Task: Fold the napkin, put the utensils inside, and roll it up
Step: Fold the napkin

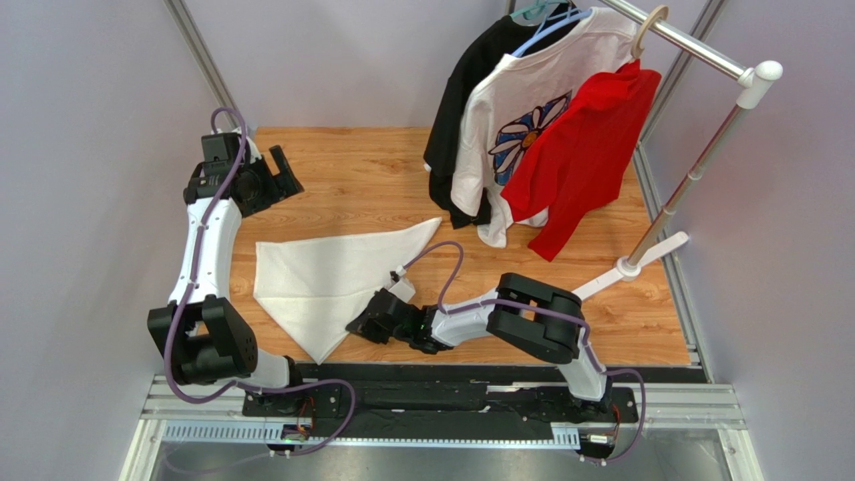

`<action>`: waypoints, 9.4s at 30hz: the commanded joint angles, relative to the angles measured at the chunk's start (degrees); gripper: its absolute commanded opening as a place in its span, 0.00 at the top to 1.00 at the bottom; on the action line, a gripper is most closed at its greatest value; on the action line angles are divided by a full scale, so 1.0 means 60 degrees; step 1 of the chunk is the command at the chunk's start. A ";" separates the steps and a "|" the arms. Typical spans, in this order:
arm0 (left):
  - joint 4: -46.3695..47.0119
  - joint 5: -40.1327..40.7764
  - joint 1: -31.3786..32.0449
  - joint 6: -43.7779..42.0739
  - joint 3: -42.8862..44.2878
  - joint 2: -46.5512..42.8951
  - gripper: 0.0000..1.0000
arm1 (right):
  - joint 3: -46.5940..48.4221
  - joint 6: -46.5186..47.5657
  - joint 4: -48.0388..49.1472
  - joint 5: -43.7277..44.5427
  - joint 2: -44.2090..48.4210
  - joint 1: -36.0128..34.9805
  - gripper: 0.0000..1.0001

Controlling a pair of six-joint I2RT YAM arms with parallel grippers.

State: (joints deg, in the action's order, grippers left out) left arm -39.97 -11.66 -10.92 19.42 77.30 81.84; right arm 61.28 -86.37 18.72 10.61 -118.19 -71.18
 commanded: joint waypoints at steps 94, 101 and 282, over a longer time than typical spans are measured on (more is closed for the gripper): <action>0.0538 -0.1982 0.0018 0.0235 -0.0065 -0.0369 0.05 | 0.1844 0.5387 -0.2666 0.1131 0.0288 0.5989 1.00; 0.0538 -0.2056 0.0018 0.0250 -0.0065 -0.0296 0.06 | 0.1067 0.5049 -0.1921 0.1513 0.1138 0.5989 1.00; 0.0509 -0.1602 0.0076 0.0103 -0.0168 -0.0296 0.06 | 0.0055 0.9999 -0.1594 -0.0464 0.3630 0.0977 0.33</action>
State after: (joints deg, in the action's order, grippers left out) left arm -37.89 -22.02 -10.85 20.45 76.53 80.49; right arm 60.71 -31.94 17.02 8.14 -97.78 -71.20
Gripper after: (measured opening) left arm 0.938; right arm 0.667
